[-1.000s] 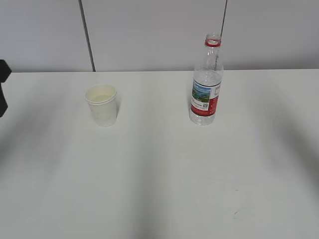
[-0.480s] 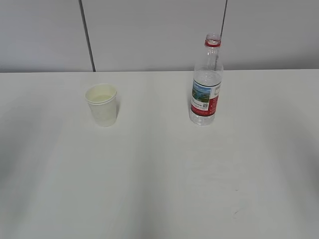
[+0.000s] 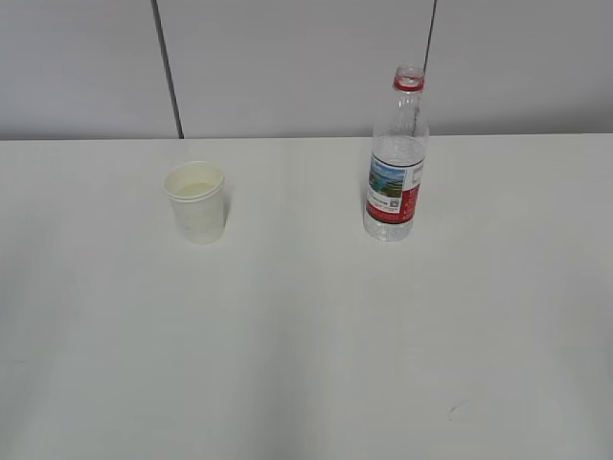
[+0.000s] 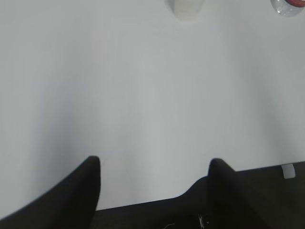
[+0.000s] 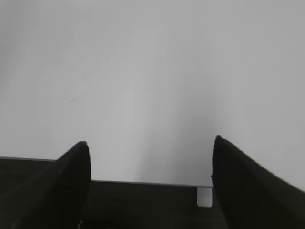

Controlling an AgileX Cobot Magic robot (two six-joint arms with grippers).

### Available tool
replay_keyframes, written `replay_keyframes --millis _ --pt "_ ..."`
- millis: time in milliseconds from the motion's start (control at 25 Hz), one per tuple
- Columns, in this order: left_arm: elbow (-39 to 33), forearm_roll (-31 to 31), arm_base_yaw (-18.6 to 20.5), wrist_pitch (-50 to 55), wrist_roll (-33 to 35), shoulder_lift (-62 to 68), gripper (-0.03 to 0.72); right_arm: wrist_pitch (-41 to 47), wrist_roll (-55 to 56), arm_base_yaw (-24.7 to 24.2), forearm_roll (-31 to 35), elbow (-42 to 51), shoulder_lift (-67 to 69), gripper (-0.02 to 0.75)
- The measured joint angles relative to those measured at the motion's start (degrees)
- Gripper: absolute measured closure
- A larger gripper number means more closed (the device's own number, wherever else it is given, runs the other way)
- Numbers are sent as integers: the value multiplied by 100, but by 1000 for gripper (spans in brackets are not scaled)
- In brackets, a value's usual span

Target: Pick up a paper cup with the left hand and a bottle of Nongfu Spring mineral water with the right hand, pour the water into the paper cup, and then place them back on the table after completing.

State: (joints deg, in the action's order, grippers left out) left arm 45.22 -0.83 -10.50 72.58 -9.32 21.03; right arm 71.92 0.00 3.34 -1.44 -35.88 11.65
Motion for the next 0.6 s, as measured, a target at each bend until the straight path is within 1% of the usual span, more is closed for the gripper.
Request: replay_keyframes --millis 160,280,440,600 --pt "-310 -7 0 31 18 -727 251 -238 -96 0 0 350 -750 152" --pt "-563 -7 0 45 21 -1200 251 -282 -109 0 0 506 -1055 152" --pt "-928 5 0 -121 26 -1703 251 -498 -119 0 0 700 -1235 152" --pt "-1278 114 0 -423 26 -2005 251 -536 -119 0 0 737 -1253 152"
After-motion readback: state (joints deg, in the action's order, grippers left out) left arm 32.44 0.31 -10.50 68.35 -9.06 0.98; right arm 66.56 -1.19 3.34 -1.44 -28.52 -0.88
